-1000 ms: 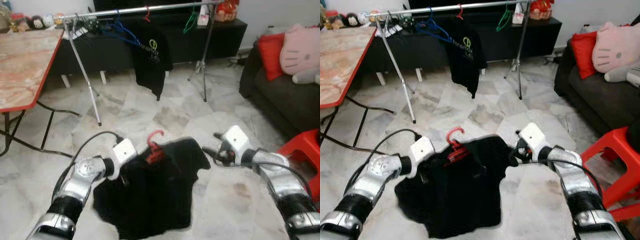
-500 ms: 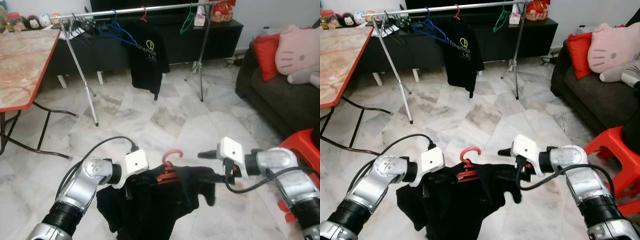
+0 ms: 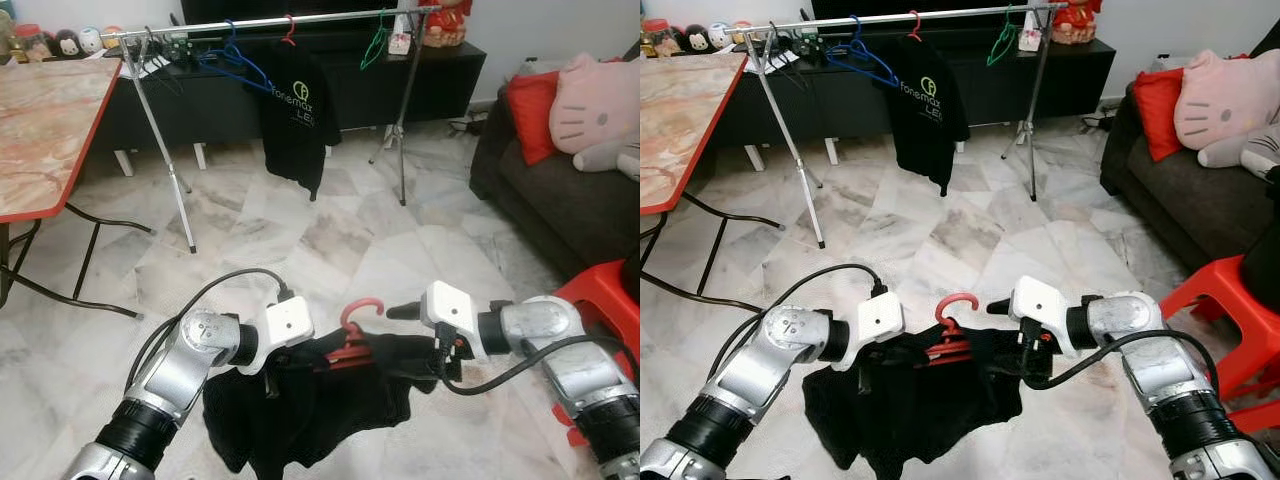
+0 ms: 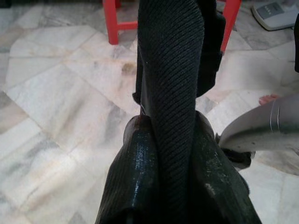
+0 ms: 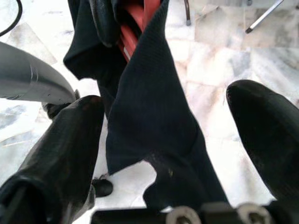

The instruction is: Hang hanger

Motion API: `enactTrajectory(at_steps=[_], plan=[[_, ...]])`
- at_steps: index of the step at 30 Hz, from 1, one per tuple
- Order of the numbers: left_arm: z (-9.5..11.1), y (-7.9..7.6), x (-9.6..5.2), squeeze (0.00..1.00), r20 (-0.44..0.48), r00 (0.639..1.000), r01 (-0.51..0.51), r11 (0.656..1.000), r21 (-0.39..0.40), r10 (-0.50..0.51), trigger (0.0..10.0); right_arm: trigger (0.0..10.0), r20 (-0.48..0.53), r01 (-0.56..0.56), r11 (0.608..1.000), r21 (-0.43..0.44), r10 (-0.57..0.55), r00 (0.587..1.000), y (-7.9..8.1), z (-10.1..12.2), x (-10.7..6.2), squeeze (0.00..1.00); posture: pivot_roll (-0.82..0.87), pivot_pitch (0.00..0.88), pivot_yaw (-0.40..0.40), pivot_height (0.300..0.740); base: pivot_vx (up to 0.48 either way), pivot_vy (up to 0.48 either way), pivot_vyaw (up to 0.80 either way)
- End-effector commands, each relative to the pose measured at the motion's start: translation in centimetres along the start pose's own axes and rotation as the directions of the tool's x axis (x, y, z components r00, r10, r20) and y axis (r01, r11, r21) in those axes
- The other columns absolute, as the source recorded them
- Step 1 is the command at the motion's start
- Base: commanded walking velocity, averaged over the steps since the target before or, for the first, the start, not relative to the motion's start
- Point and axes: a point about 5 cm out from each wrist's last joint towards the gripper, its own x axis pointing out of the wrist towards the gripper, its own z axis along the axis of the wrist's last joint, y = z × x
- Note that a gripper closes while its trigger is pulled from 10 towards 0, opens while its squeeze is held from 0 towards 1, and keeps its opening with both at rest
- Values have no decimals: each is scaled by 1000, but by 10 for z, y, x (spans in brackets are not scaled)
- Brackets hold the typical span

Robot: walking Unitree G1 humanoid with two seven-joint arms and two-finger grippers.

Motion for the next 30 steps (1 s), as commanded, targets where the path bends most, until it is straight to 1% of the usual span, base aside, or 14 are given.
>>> enactTrajectory(at_steps=[1, 4, 6, 11, 14, 18, 22, 27, 28, 29, 30], plan=[[17, 2, -1, 0, 65, 998, 13, 1000, 24, -15, 10000, 10000, 13, 30, 999, -17, -30, 999, -4, 3, -2, 0, -98, 0, -64, 740, 0, 0, 0], [21, 2, -2, 0, 105, 994, 35, 999, 1, -35, 10000, 10000, 33, 35, 999, -15, -35, 999, -5, 3, 0, 0, -98, 0, -55, 740, 0, 0, 0], [21, 0, -3, 0, 99, 993, 64, 998, 5, -65, 10000, 10000, 38, 10, 1000, -14, -10, 999, -2, 2, 1, 0, -99, 0, -53, 740, 0, 0, 0], [21, -3, -4, 0, 97, 992, 85, 996, 5, -85, 10000, 10000, 27, -8, 1000, 1, 8, 1000, 1, -2, 1, 0, -96, 0, -54, 740, 0, 0, 0], [23, -4, -4, 0, 111, 989, 100, 995, 3, -99, 10000, 10000, 24, -2, 1000, 16, 2, 1000, 0, -6, 0, 0, -92, 0, -58, 740, 0, 0, 0], [30, -7, -5, 0, 145, 980, 137, 991, 2, -136, 10000, 10000, 39, -44, 998, 47, 42, 998, 3, -7, -1, 0, -92, 0, -60, 740, 0, 0, 0], [31, -7, -6, 0, 149, 978, 146, 989, 6, -145, 10000, 10000, 39, -55, 997, 60, 53, 998, 5, -10, -1, 0, -92, 0, -60, 740, 0, 0, 0], [35, -8, -7, 0, 163, 973, 162, 987, 9, -162, 10000, 10000, 68, -69, 994, 82, 64, 996, 7, -11, 0, 0, -86, 0, -60, 740, 0, 0, 0], [35, -8, -7, 0, 163, 973, 163, 987, 9, -162, 10000, 8510, 70, -67, 994, 86, 61, 996, 7, -12, 0, 0, -85, 0, -60, 740, 0, 0, 0], [35, -8, -7, 0, 163, 973, 163, 987, 9, -162, 10000, 0, 72, -65, 994, 92, 59, 996, 6, -13, 0, 0, -85, 0, -60, 740, 0, 0, 0], [35, -8, -7, 0, 163, 973, 163, 987, 9, -162, 10000, 0, 72, -65, 994, 92, 59, 996, 6, -13, 0, 0, -85, 0, -60, 740, 0, 0, 0]])
